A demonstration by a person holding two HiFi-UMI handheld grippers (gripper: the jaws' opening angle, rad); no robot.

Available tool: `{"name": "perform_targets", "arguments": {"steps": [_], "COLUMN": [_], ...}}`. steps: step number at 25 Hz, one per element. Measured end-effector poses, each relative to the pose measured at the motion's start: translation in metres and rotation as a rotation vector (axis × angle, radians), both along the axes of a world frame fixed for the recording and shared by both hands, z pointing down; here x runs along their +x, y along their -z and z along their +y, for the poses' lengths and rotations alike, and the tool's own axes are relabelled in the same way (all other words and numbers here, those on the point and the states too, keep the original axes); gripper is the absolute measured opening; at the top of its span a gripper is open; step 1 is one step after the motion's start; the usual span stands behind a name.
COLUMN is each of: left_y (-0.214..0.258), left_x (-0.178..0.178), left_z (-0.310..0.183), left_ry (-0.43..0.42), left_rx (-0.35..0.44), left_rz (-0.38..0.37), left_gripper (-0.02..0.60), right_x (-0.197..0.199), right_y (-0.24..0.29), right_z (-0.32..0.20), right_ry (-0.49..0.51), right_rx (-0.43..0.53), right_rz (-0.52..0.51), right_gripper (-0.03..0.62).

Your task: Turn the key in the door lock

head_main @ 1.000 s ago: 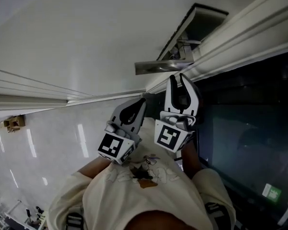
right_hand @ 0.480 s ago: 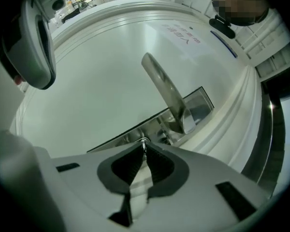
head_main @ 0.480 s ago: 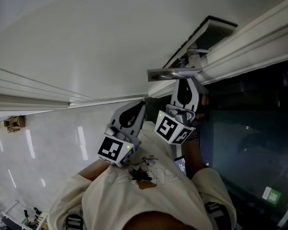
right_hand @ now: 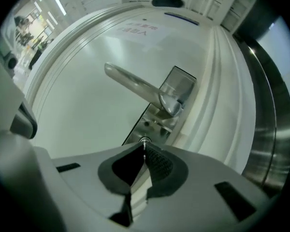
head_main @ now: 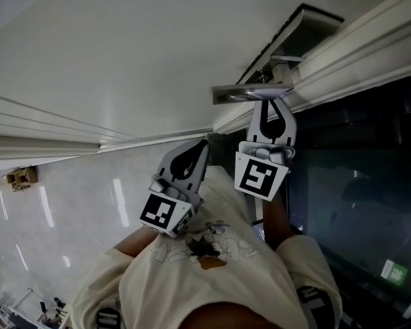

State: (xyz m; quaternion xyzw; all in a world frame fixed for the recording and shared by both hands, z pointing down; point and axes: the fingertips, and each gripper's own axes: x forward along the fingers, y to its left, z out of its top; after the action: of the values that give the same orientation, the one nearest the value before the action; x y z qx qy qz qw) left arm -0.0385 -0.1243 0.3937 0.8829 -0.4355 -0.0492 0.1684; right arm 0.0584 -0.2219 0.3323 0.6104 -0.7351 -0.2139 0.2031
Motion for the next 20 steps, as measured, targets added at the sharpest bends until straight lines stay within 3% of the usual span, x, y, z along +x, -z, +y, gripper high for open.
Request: {"name": "perform_targets", "arguments": {"steps": [6,12,20], "left_y": [-0.001,-0.005,-0.007], "left_x": [0.006,0.01,0.007], "left_z": [0.002,0.007,0.012], "left_ry": [-0.014,-0.027,-0.023], "left_rx": [-0.008,-0.022,-0.025], "left_rz": [-0.002,-0.001,-0.006], "left_gripper": [0.005,0.005,0.005], "right_x": [0.004,0.006,0.012], "right_y": [0.003,0.003,0.002], "right_z": [-0.001,-0.002,-0.003], "right_ry": [0.053,0.097,0.168], "right_rx": [-0.065,-0.105,-0.205], "right_rz": [-0.28,-0.477,-0.9], "right_gripper": [0.015,0.015,0.02]}}
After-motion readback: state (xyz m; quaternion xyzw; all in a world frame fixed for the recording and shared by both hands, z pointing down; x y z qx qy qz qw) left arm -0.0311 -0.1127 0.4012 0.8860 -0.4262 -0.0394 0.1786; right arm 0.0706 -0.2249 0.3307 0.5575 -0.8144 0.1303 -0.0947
